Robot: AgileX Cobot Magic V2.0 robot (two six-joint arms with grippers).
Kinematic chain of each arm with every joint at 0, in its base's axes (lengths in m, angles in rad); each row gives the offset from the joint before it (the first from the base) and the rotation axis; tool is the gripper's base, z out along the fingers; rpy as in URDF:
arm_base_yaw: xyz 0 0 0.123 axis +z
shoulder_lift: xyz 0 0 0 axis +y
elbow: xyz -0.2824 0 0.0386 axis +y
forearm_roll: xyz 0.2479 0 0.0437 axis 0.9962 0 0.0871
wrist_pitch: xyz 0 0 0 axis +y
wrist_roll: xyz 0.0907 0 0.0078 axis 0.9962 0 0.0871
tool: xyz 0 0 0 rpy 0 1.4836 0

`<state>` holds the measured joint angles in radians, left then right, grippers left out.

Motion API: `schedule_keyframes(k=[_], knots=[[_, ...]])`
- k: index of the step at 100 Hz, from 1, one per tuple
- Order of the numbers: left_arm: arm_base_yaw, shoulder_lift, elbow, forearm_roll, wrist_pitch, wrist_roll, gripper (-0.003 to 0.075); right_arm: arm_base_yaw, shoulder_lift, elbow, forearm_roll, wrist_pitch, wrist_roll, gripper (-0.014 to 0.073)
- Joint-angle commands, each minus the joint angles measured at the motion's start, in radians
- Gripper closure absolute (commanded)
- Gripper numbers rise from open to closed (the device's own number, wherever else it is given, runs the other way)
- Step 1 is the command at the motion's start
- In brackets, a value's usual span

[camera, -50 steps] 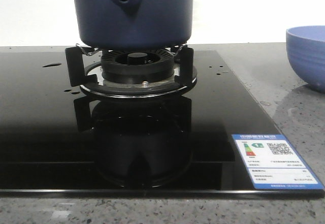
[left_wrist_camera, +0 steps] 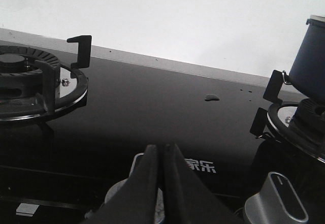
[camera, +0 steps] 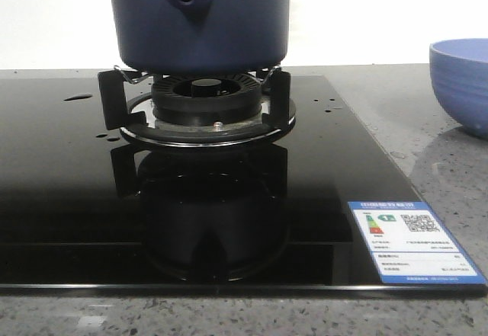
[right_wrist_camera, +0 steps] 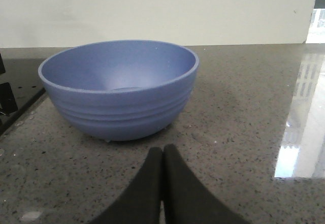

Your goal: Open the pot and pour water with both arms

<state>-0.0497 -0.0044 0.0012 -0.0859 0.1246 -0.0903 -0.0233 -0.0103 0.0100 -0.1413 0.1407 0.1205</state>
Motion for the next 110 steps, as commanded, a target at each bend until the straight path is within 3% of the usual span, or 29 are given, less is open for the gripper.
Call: schedule_keyframes(k=[1,41,65,86,100,110], knots=[[-0.009,-0.027,0.032,-0.009,-0.083,-0.009,0.0739,0.002,-0.017,0.026,-0.015,-0.081,0.001,0.0639],[-0.009,-0.027,0.032,-0.011,-0.089,-0.009,0.0739,0.002,-0.017,0.026,-0.013,-0.087,0.001,0.0639],[-0.009,-0.027,0.032,-0.079,-0.1,-0.009,0.0739,0.002,-0.017,0.026,0.15,-0.106,0.001,0.0639],[-0.009,-0.027,0.032,-0.231,-0.114,-0.009,0.0739,0.002,-0.017,0.026,0.318,-0.126,0.001,0.0639],[-0.009,-0.027,0.032,-0.448,-0.114,-0.009,0.0739,0.002,-0.017,0.024,0.538,-0.126,0.001,0.0639],[-0.009,-0.027,0.025,-0.592,-0.125,-0.009,0.0739,0.002,-0.017,0.004,0.571,-0.106,0.001,0.0639]])
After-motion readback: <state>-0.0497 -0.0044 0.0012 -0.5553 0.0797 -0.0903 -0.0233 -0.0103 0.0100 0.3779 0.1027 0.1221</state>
